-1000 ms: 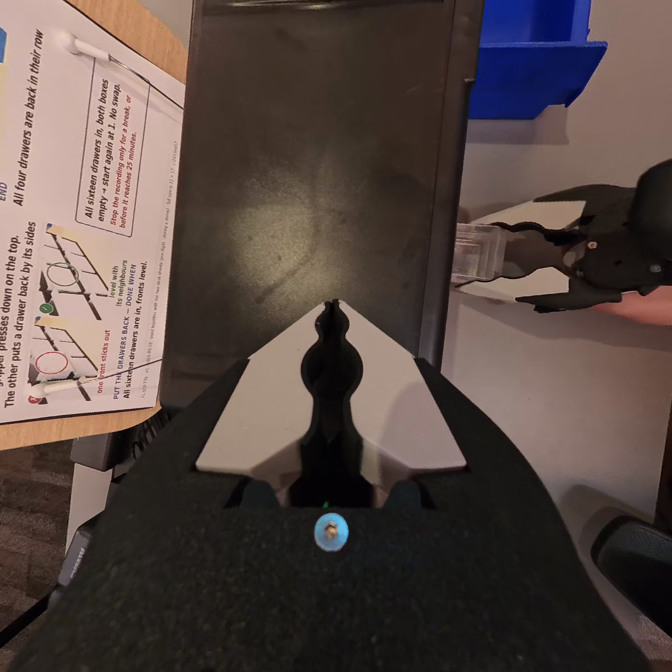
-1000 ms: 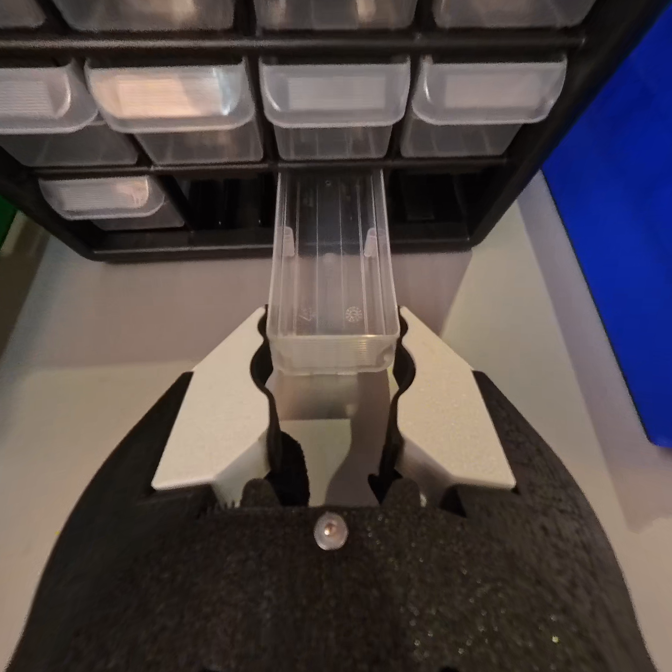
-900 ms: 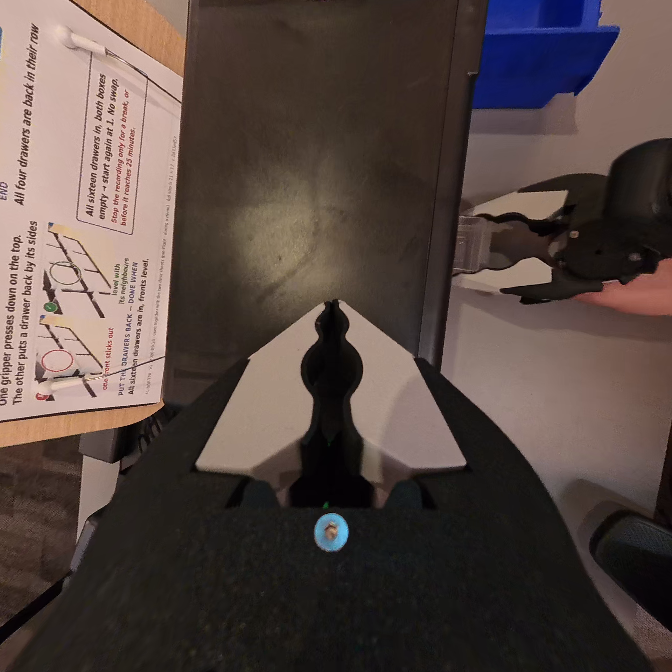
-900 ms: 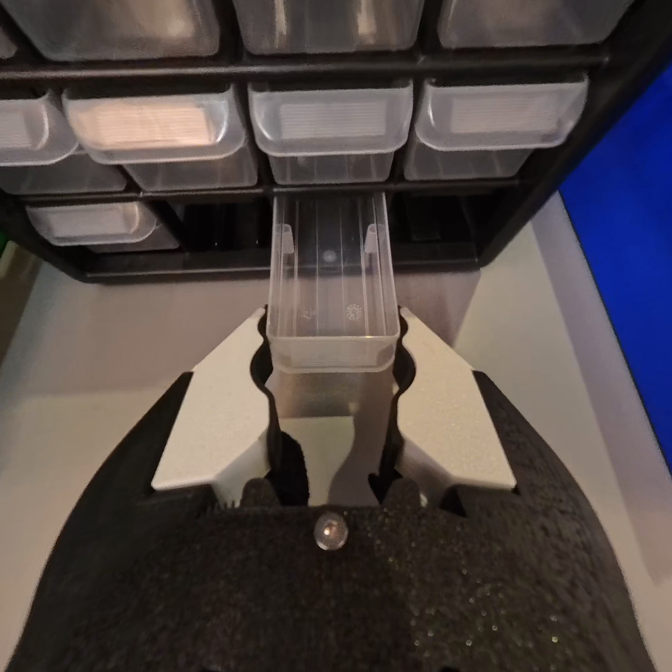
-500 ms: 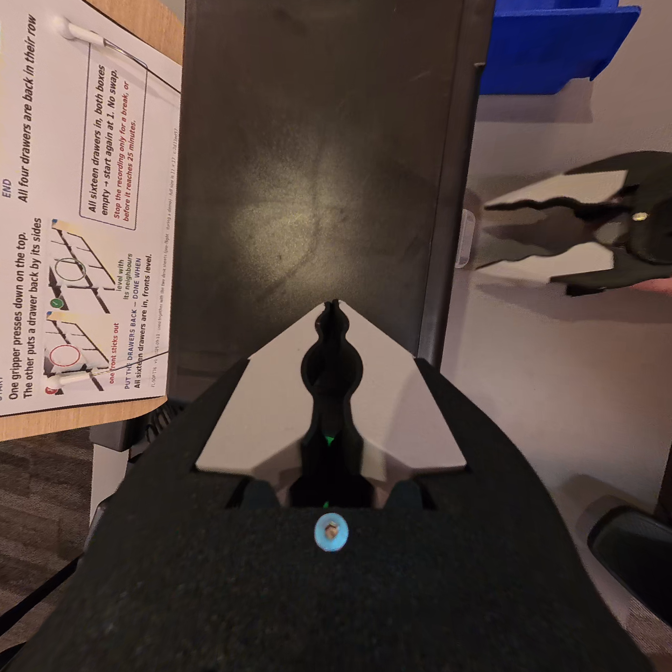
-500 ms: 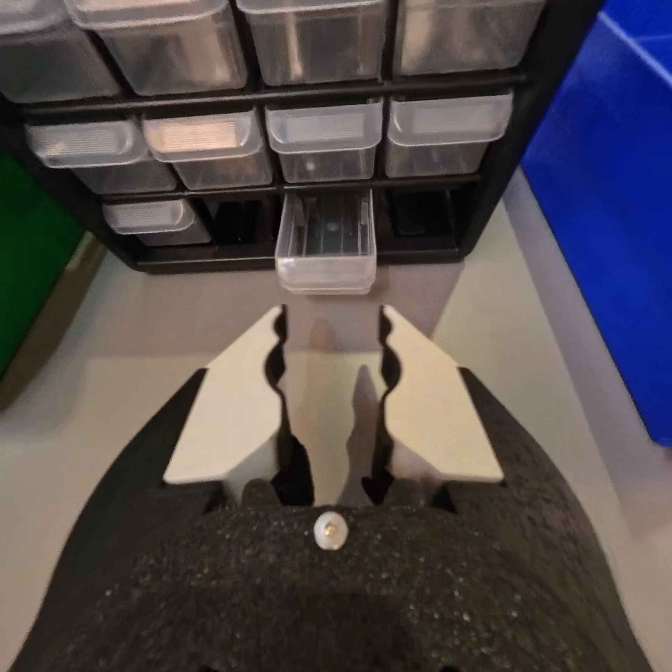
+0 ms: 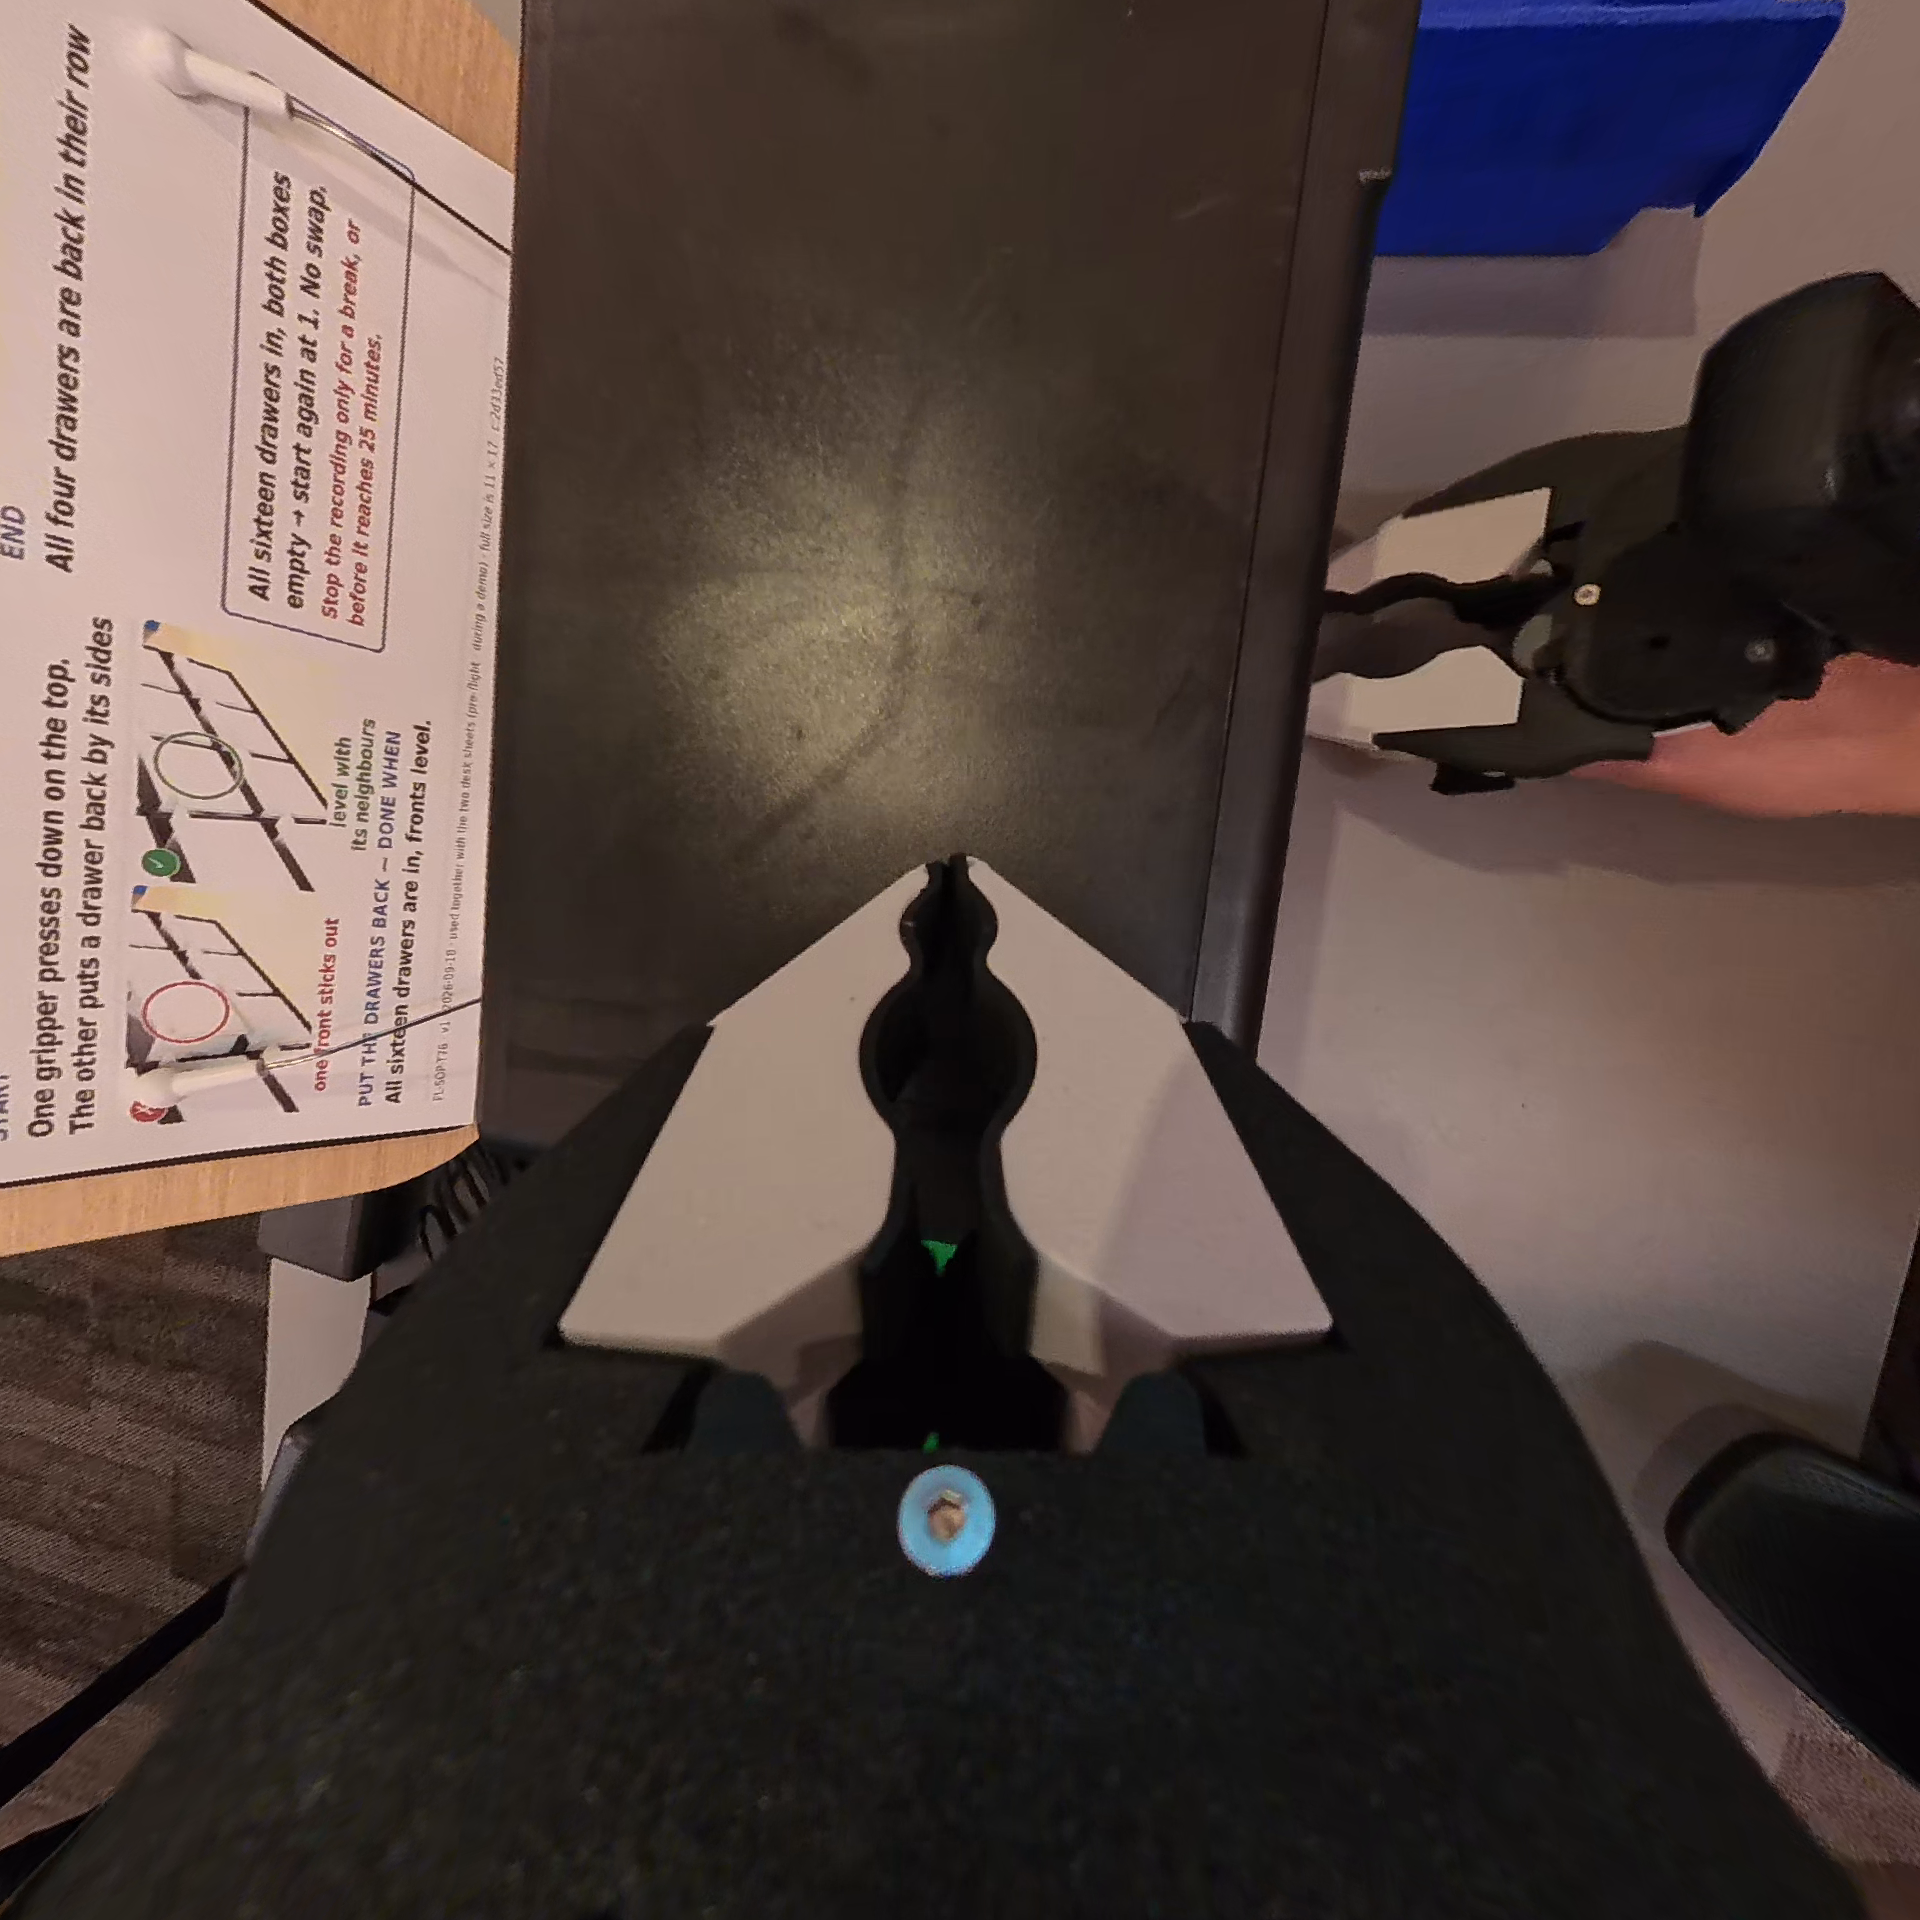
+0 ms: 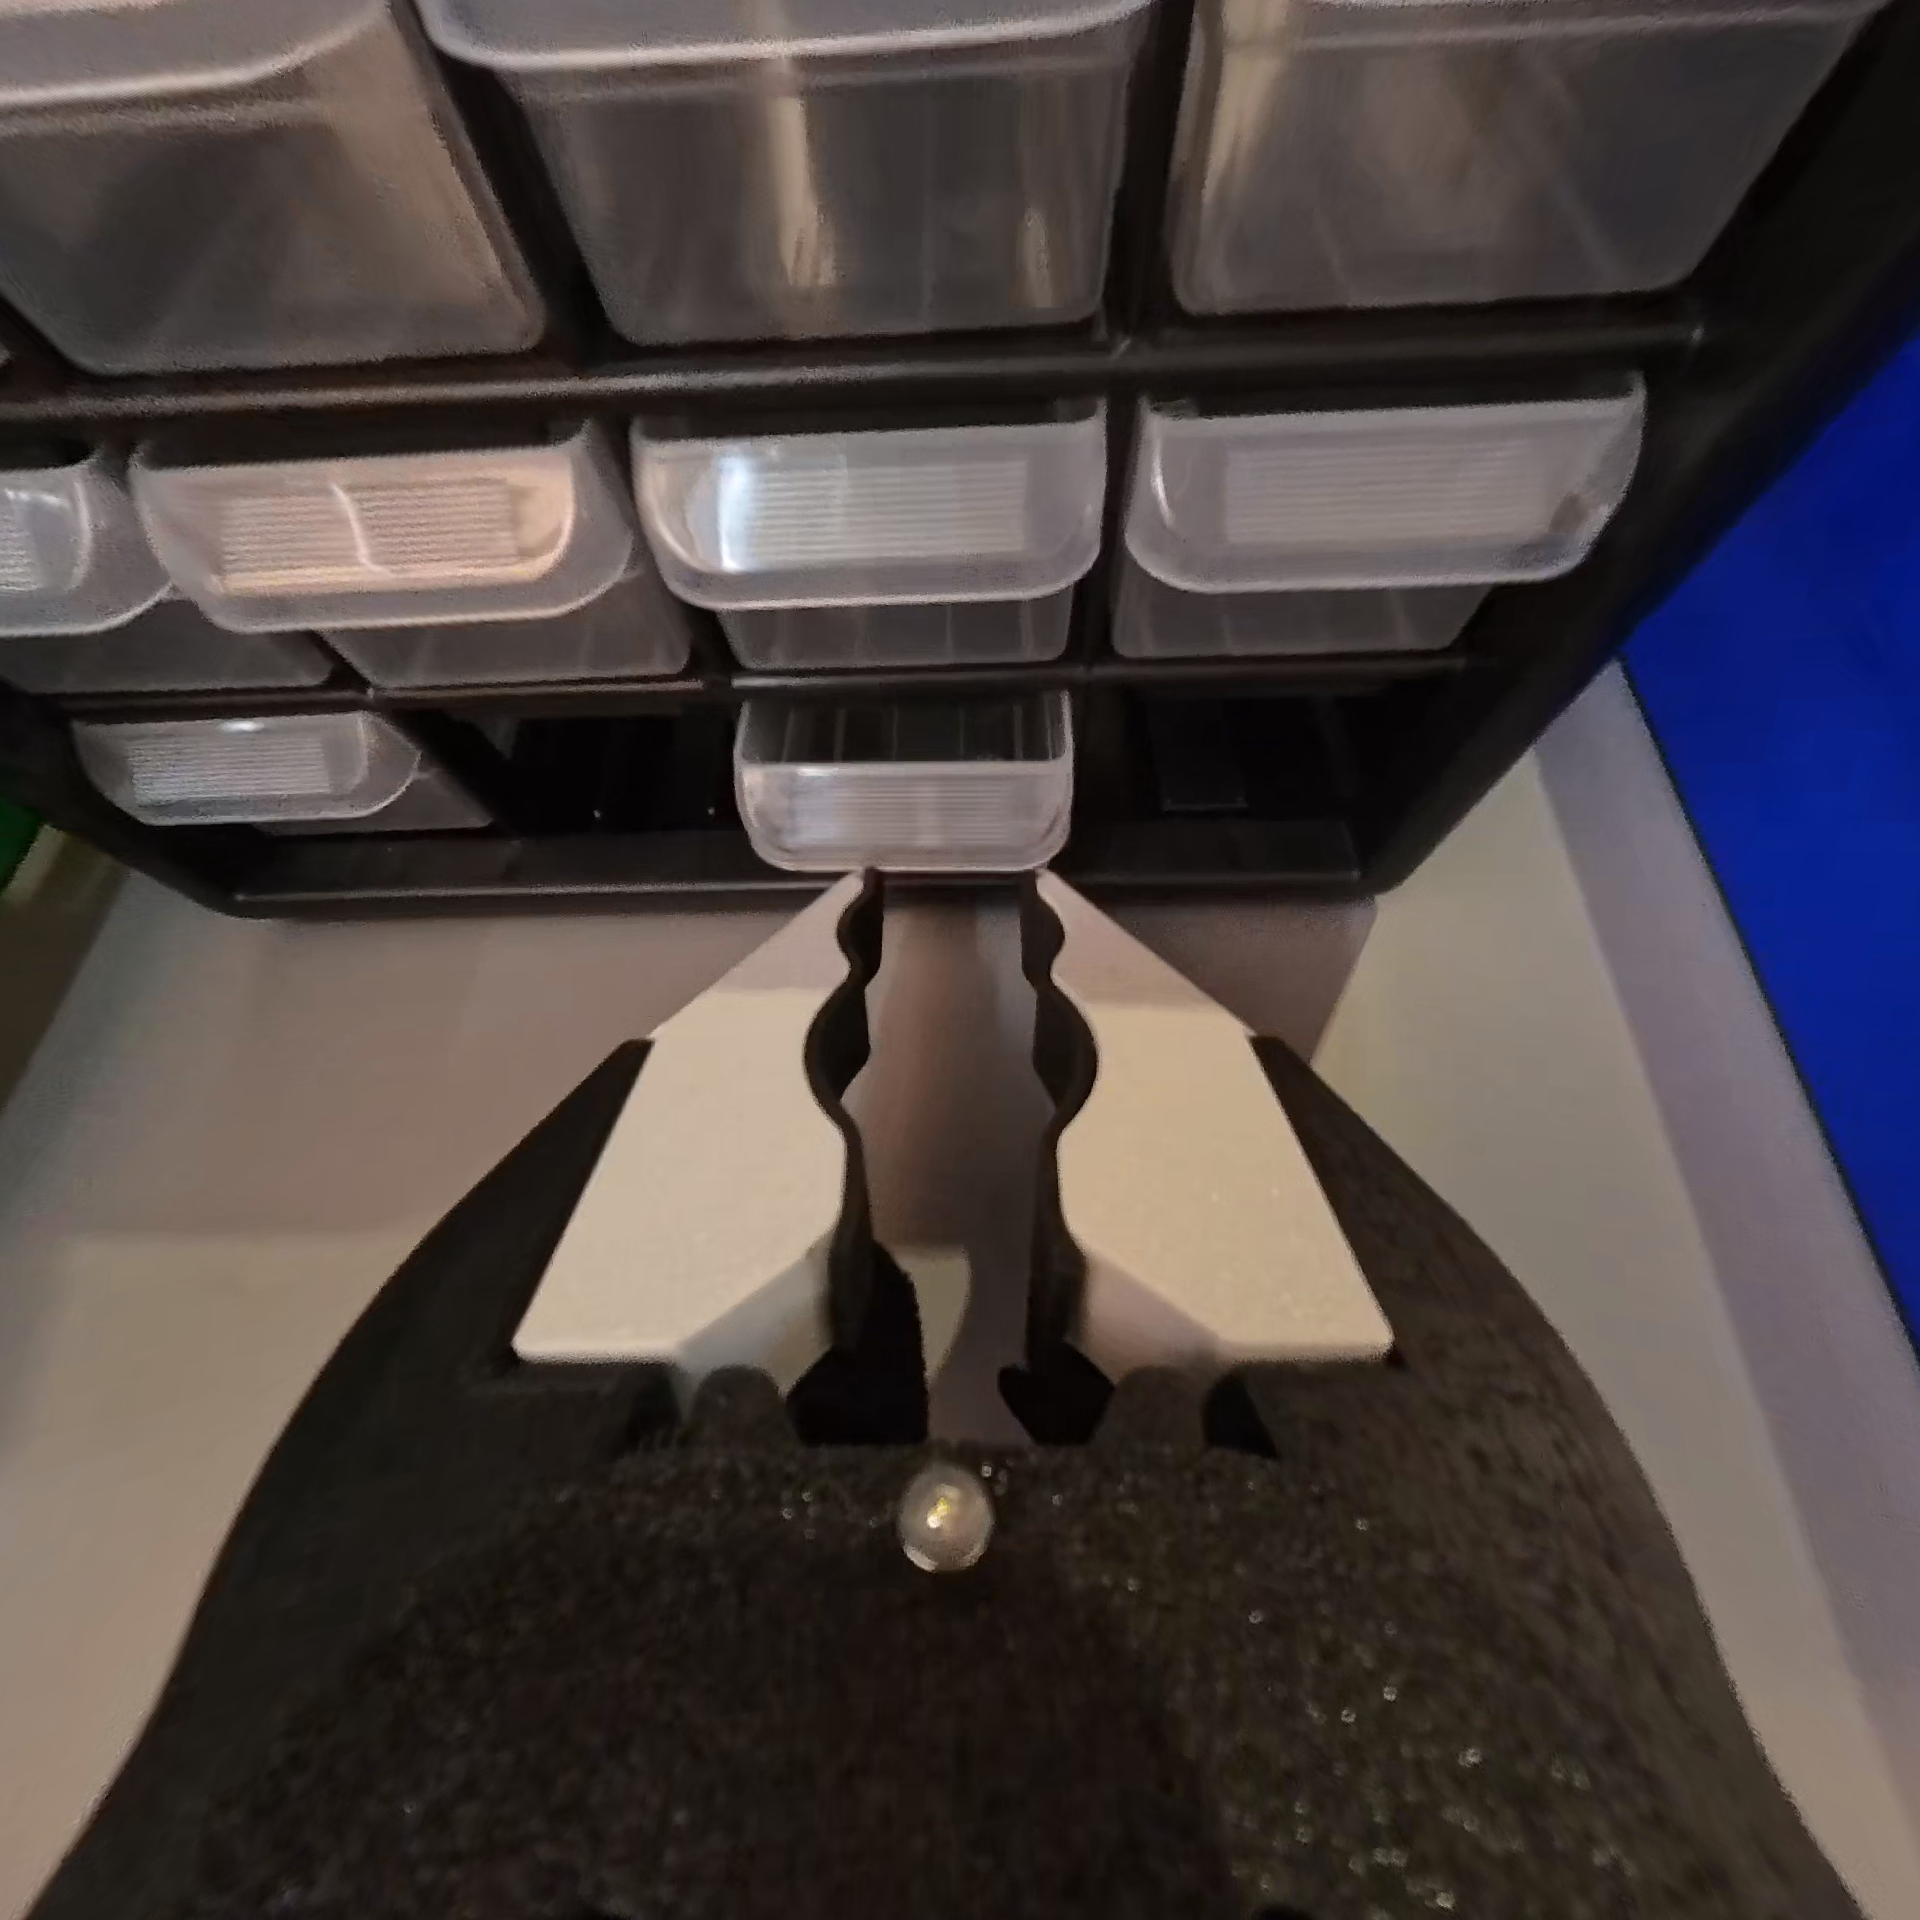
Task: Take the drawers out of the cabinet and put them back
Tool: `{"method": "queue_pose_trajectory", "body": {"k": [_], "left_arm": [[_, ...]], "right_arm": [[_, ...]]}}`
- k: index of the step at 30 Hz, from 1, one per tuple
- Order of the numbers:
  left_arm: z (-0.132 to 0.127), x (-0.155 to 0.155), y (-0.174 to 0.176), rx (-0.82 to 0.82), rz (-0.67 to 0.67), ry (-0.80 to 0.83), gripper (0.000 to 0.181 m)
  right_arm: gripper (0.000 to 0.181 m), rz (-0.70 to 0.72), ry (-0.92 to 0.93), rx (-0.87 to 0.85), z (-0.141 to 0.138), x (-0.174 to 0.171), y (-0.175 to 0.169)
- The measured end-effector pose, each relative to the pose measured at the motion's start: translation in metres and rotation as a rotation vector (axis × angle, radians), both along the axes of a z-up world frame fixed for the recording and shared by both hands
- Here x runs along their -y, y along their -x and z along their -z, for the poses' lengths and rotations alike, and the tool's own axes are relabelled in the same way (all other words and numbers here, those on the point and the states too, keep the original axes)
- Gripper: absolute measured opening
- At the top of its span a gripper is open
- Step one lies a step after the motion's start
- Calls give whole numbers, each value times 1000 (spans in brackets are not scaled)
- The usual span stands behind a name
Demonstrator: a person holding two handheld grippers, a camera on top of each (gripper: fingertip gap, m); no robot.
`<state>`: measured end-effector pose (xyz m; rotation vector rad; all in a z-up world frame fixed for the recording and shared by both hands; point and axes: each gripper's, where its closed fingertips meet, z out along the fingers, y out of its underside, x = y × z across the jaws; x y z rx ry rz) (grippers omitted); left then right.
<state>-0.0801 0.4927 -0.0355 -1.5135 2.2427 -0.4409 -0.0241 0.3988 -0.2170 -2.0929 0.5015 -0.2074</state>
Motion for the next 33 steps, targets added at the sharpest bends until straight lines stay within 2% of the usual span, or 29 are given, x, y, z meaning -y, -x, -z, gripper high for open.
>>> {"method": "queue_pose_trajectory", "body": {"k": [10,16,20,24,27,30,31,33], "left_arm": [[0,0,0,-21,-8,26,0],[0,0,0,-29,-14,17,0],[0,0,0,-22,-14,13,0],[0,0,-1,1,-12,-5,0],[0,-1,-1,37,-19,-19,0],[-1,-1,-1,95,5,-59,0],[-3,-1,1,117,22,-78,0],[-27,-14,7,274,-35,-83,0]], "right_arm": [[26,-48,-5,-12,1,-13,-7],[30,-60,-25,-13,0,-3,-4],[33,-92,-115,-57,-22,27,14],[33,-177,-213,-137,-43,73,61],[36,-243,-209,-103,-48,104,93],[37,-276,-216,-93,-54,124,104],[44,-278,-237,-97,-61,129,105],[50,-245,-258,-77,-71,145,98]]}}
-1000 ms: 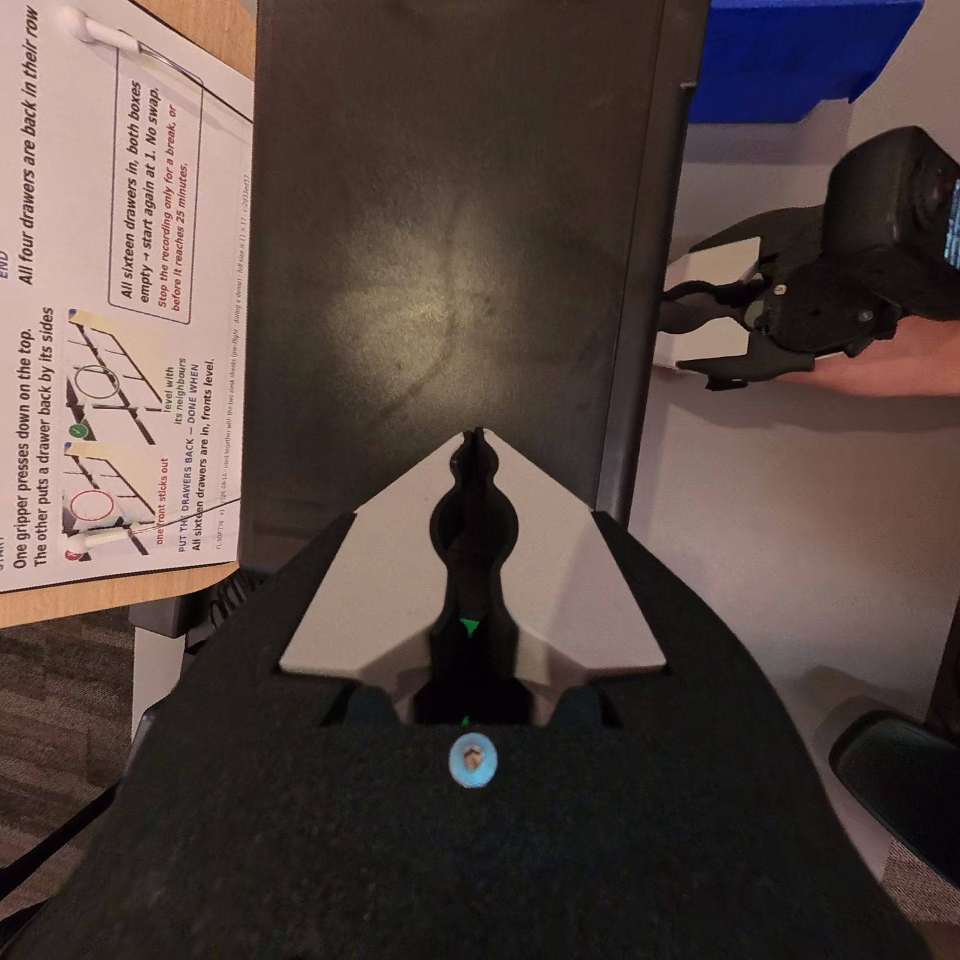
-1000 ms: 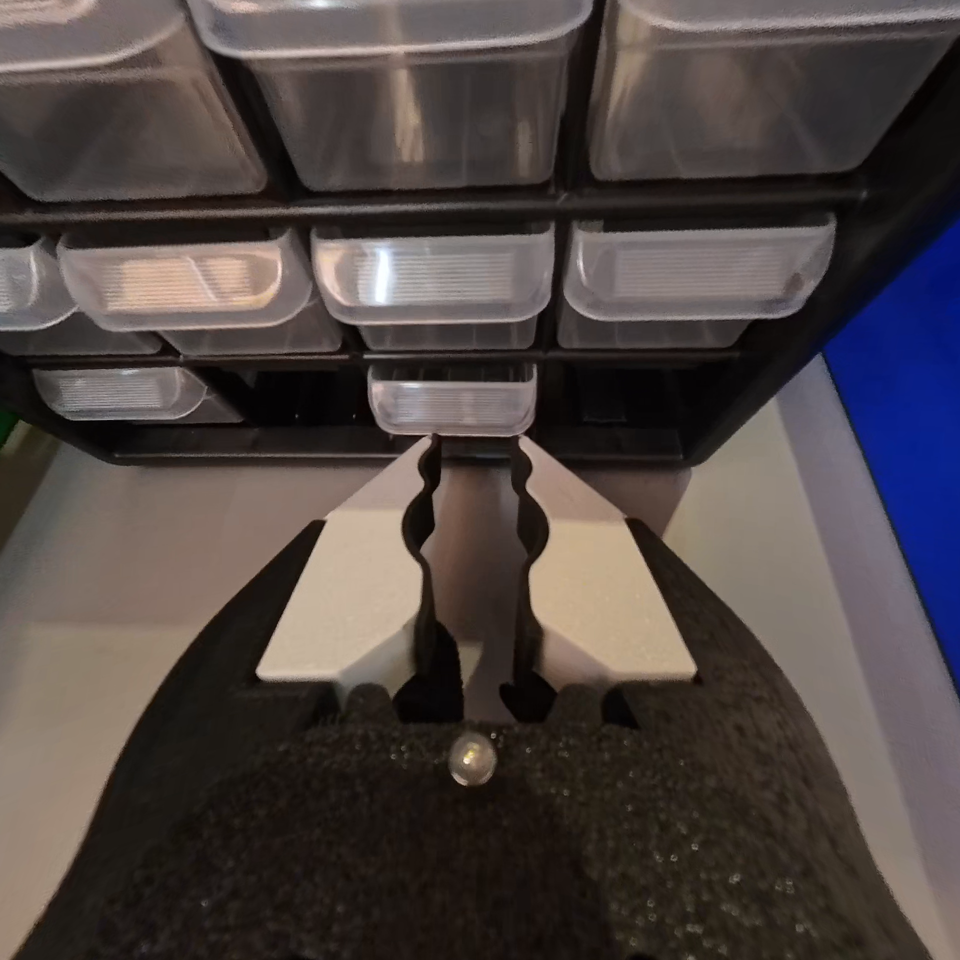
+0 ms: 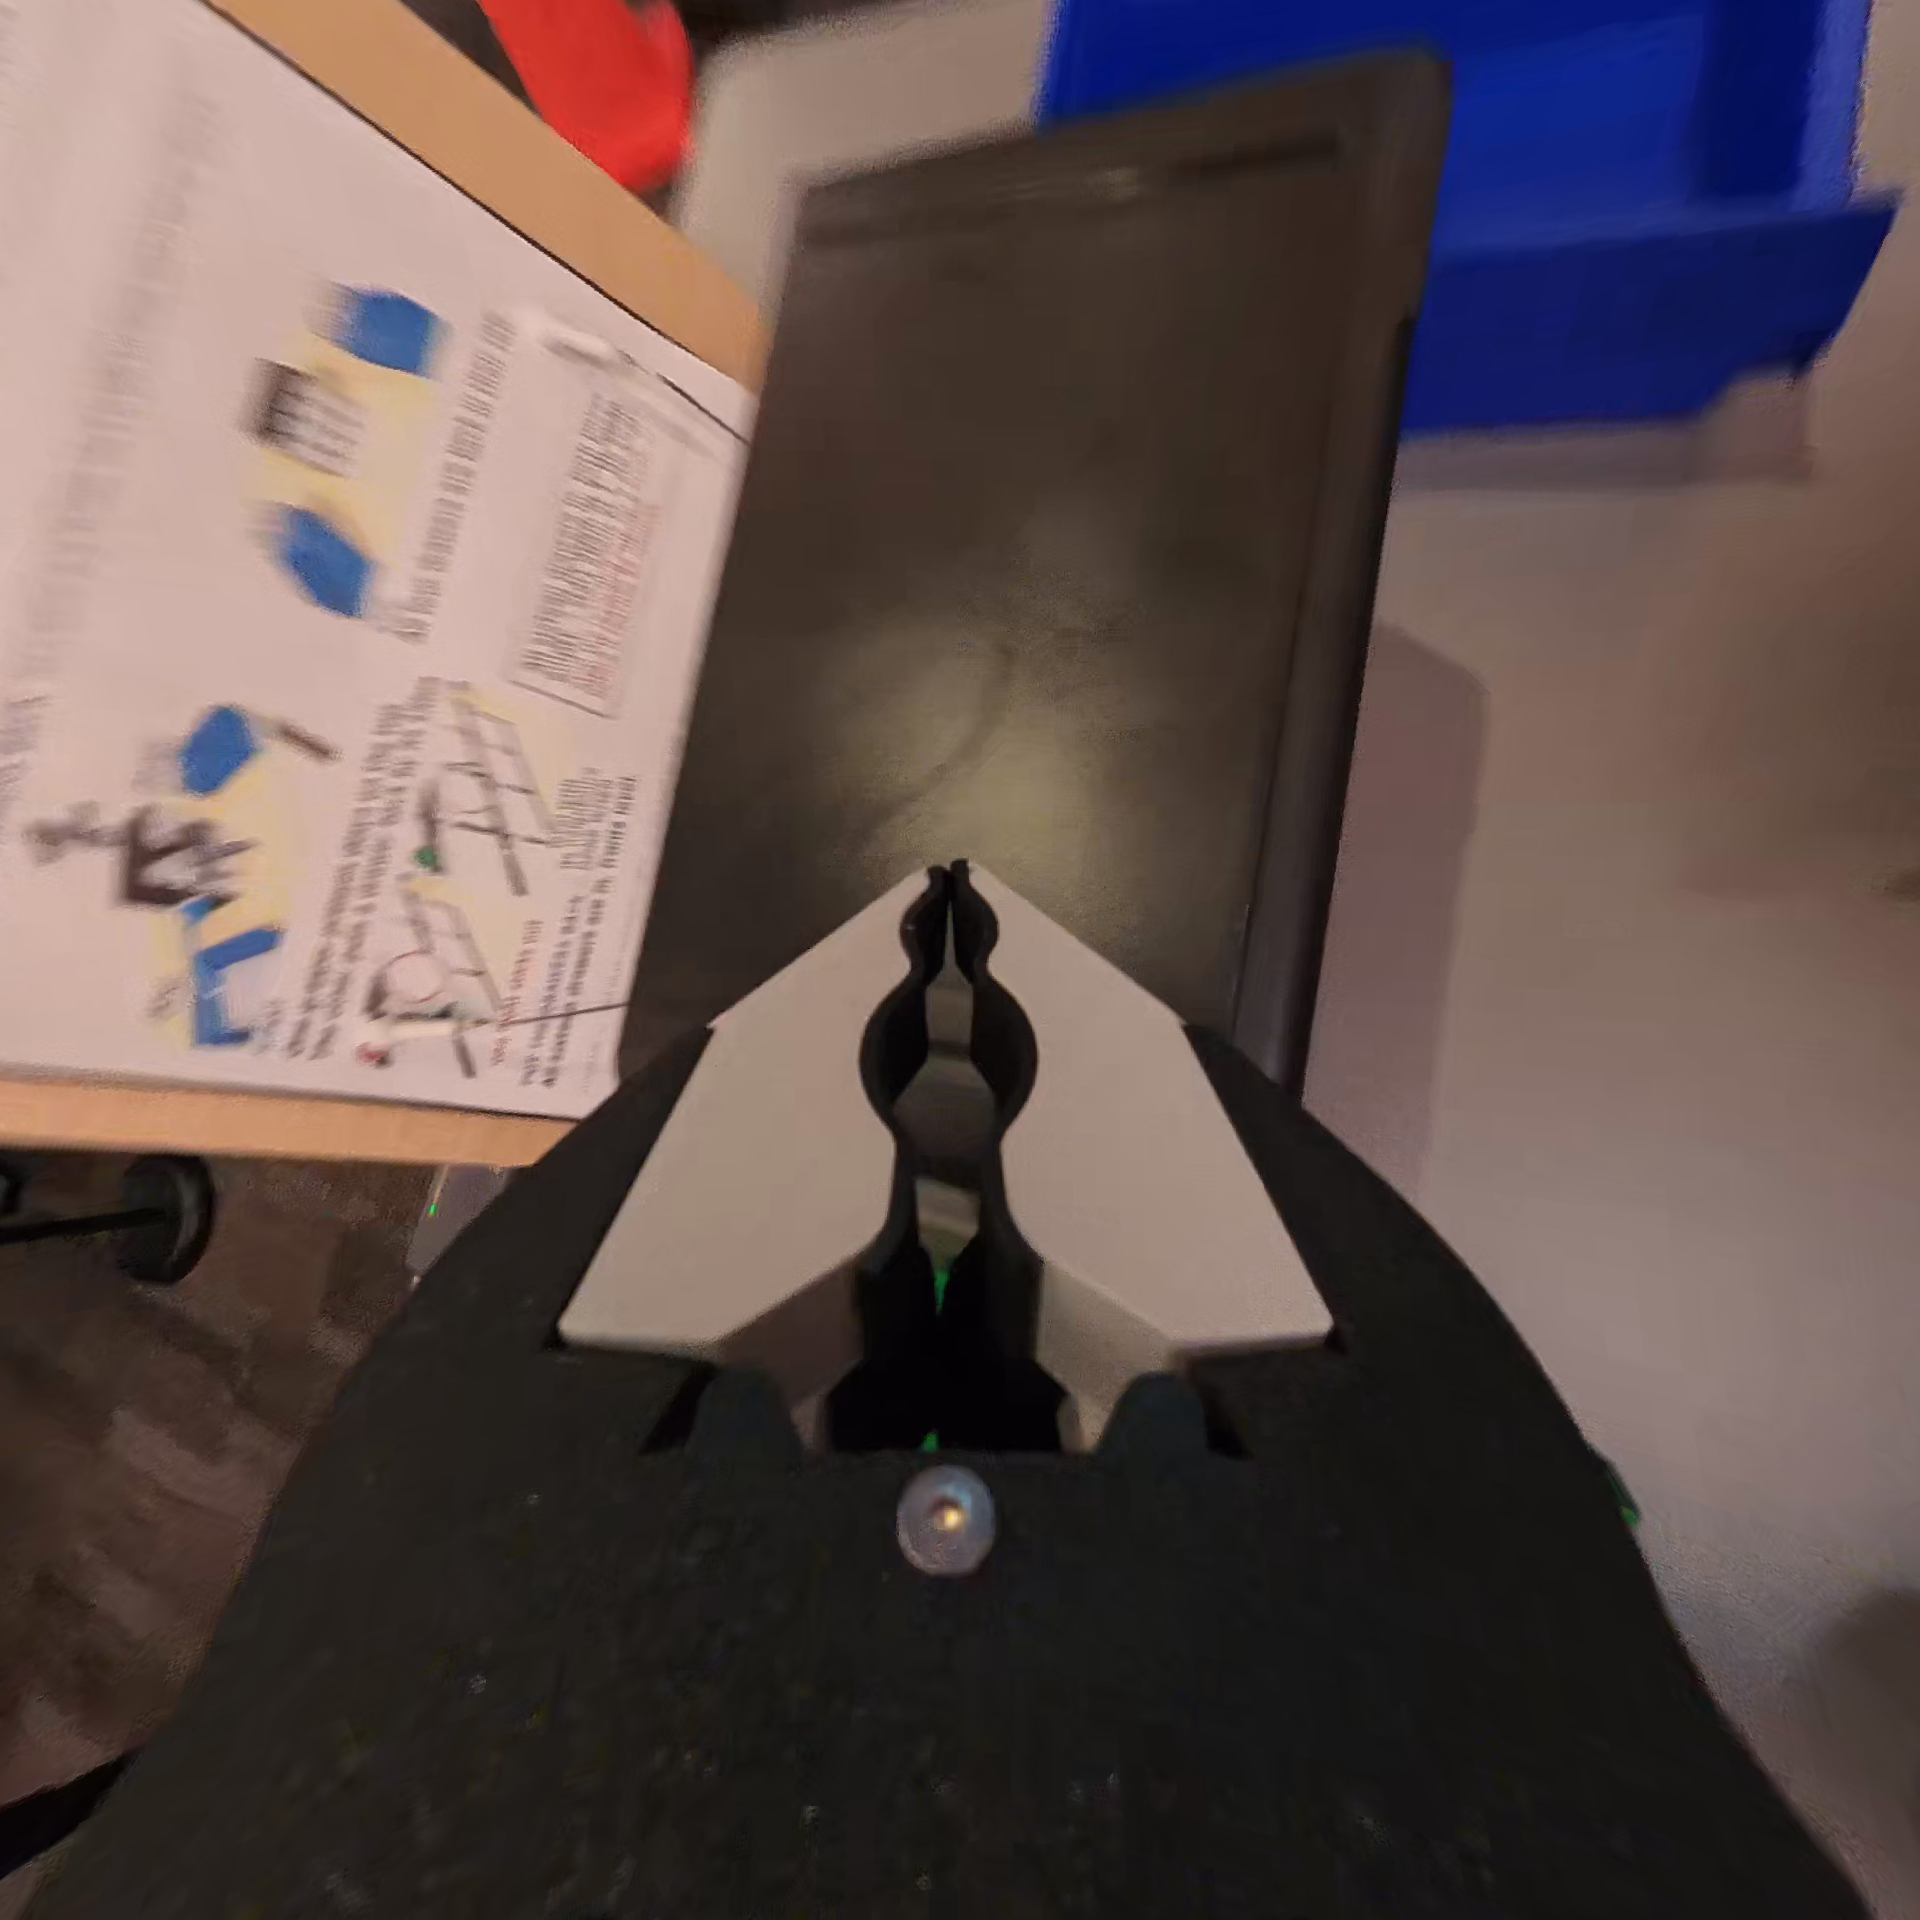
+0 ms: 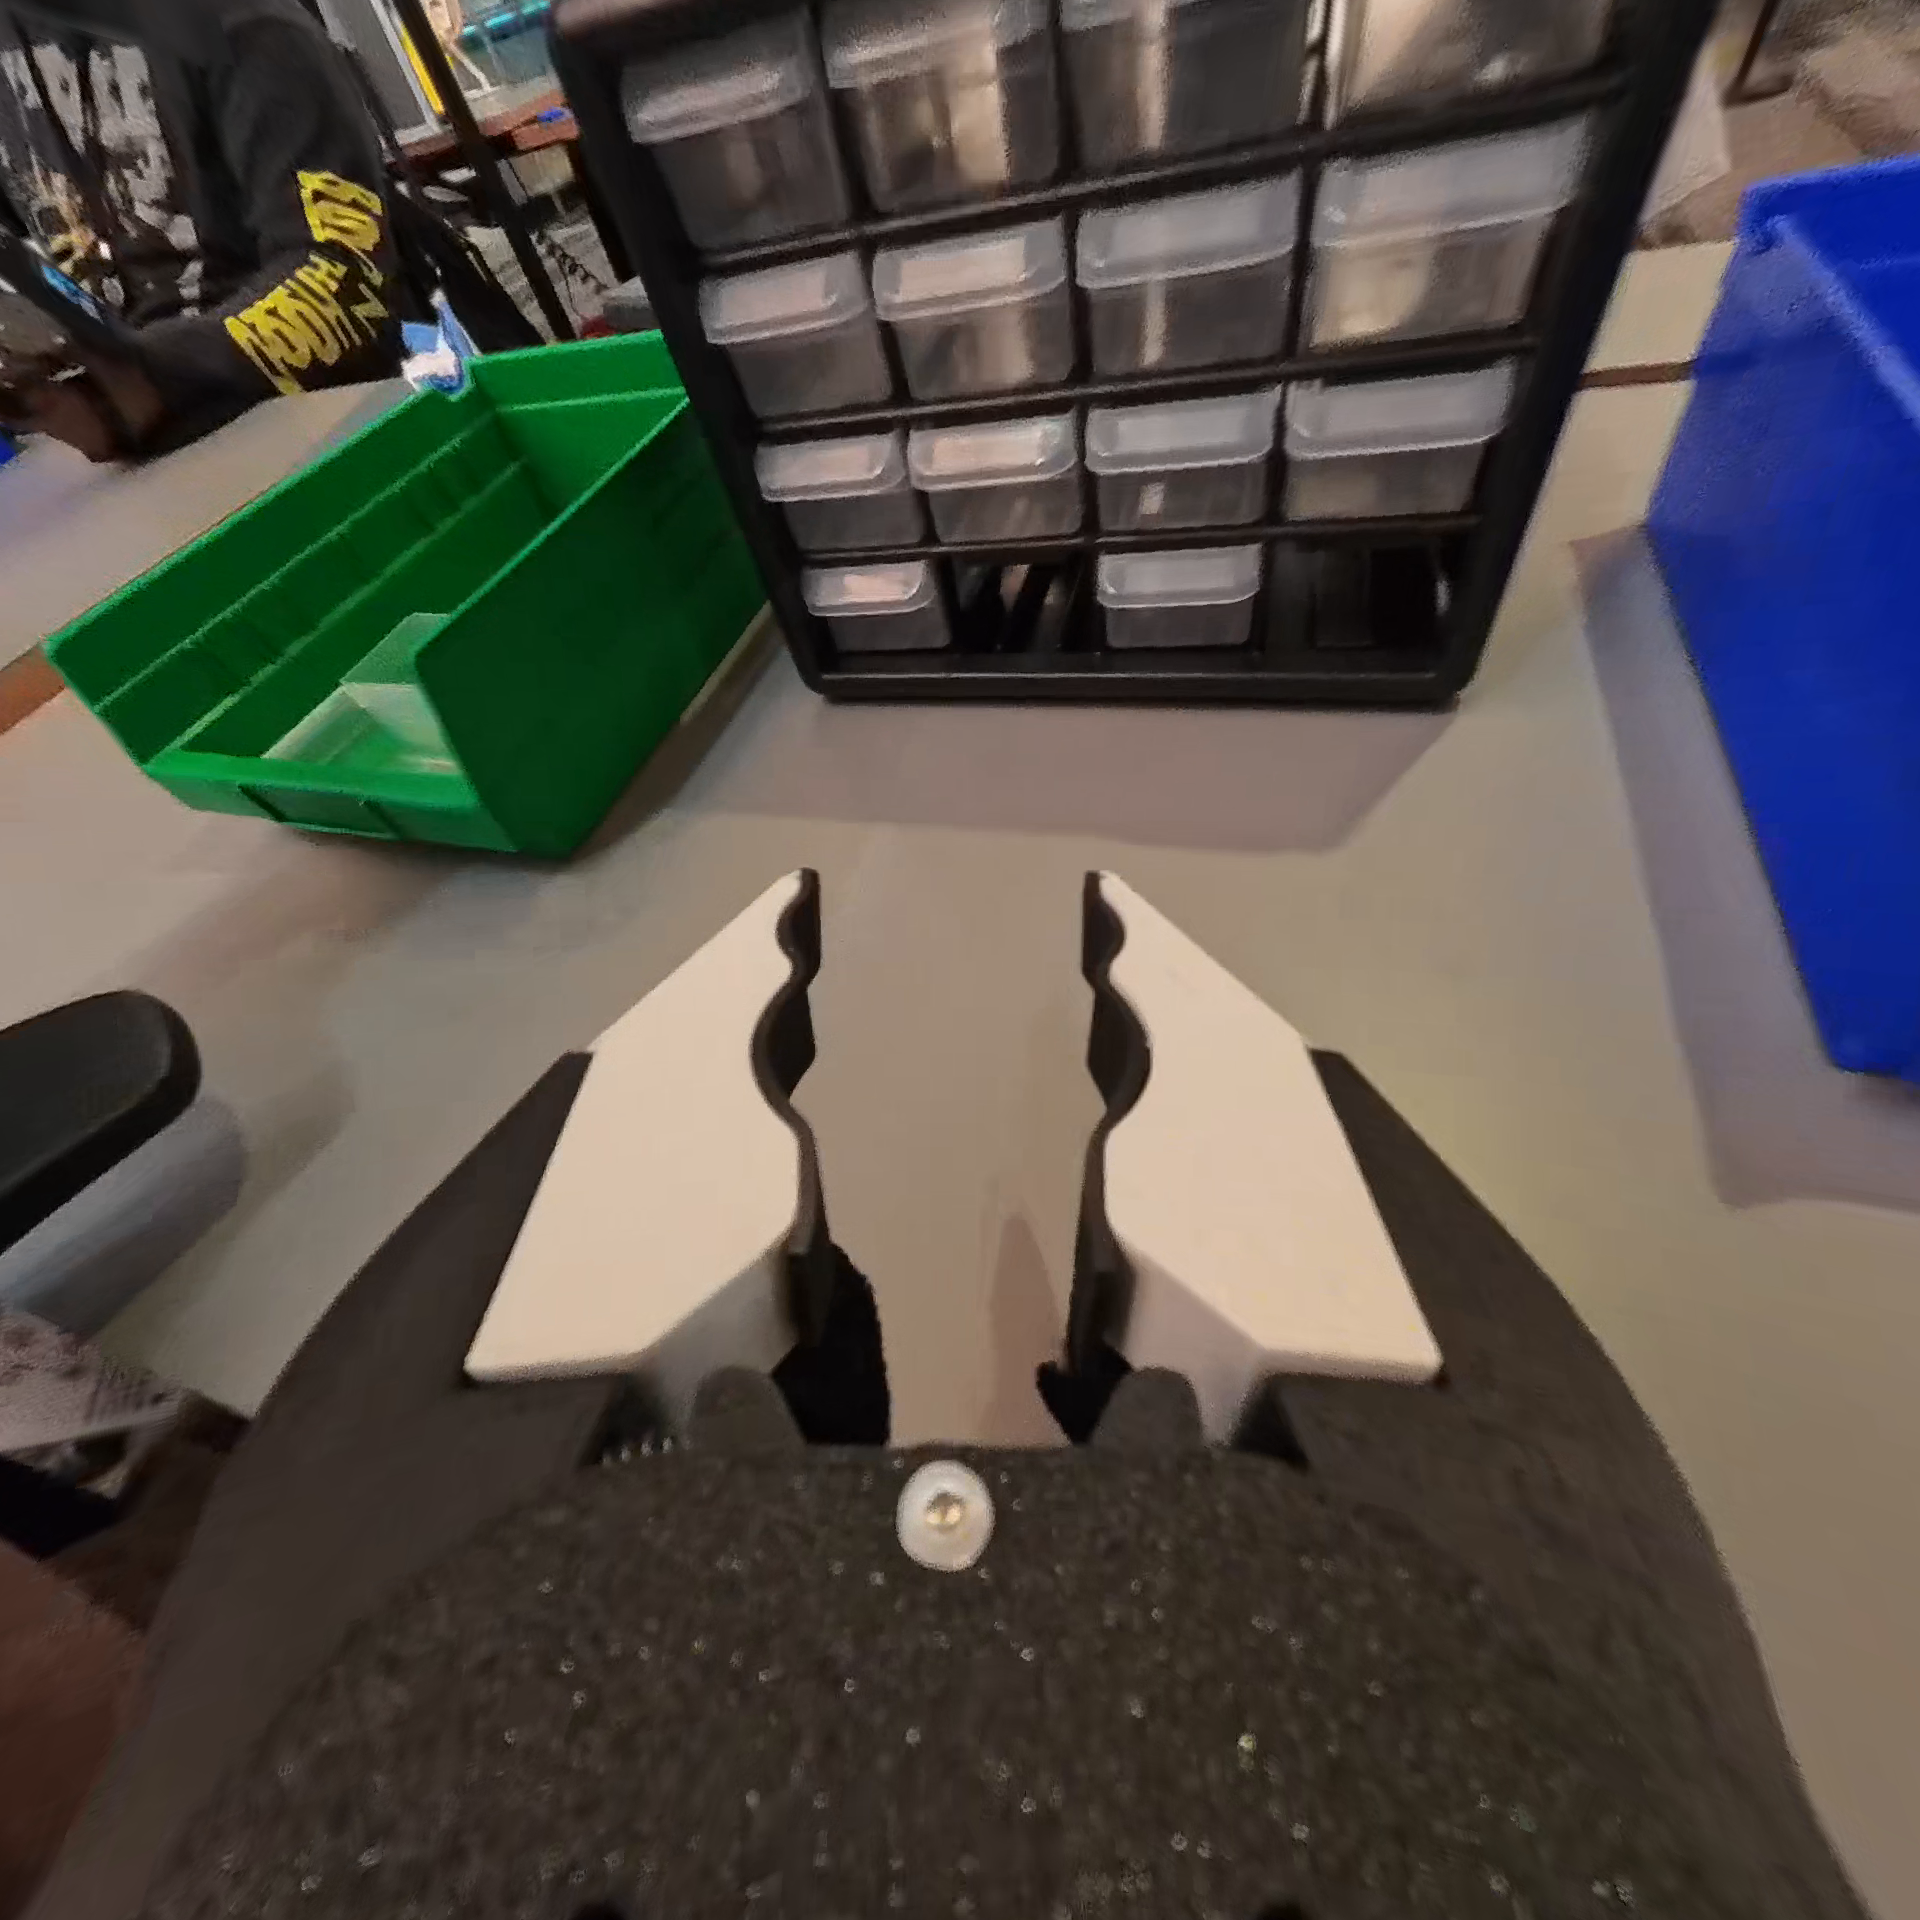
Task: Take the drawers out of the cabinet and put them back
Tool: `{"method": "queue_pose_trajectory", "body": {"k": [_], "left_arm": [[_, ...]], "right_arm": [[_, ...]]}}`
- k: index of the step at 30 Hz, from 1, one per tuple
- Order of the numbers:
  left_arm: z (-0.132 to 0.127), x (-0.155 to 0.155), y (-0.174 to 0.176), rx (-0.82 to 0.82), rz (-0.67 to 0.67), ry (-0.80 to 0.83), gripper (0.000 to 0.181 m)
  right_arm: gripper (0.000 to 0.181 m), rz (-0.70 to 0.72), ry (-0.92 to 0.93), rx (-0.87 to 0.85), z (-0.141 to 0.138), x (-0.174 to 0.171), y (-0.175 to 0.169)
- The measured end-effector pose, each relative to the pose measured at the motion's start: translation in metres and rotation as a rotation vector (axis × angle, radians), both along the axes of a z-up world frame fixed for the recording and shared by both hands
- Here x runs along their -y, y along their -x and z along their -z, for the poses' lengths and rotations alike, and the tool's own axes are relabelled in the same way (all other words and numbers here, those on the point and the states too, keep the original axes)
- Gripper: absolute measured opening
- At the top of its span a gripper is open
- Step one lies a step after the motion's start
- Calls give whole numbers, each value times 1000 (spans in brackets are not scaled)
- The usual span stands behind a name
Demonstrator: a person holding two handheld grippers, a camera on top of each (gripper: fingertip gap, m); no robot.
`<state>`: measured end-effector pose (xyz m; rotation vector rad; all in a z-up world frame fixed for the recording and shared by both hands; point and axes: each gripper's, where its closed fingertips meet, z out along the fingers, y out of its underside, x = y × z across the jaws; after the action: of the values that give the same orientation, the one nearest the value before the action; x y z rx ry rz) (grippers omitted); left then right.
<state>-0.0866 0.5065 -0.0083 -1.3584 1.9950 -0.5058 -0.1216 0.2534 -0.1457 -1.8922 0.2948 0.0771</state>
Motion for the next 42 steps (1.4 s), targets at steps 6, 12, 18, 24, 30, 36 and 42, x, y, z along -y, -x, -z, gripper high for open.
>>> {"method": "queue_pose_trajectory", "body": {"k": [6,12,18,24,30,36,42], "left_arm": [[15,-51,116,-123,-99,122,21],[174,-52,239,-927,-102,201,2],[206,-50,250,-1015,-43,129,6],[222,-56,251,-1030,-26,45,0],[194,-54,239,-909,-6,63,3],[195,-58,242,-932,56,-24,12],[219,-67,244,-950,62,-21,2]], "right_arm": [[52,23,1,57,-4,53,-3],[52,50,-29,7,0,61,-12],[52,42,-29,35,-5,57,-9],[52,25,-15,35,1,53,-3],[52,29,3,28,7,56,-4],[52,13,13,15,12,52,-1],[52,11,37,25,18,53,0]]}}
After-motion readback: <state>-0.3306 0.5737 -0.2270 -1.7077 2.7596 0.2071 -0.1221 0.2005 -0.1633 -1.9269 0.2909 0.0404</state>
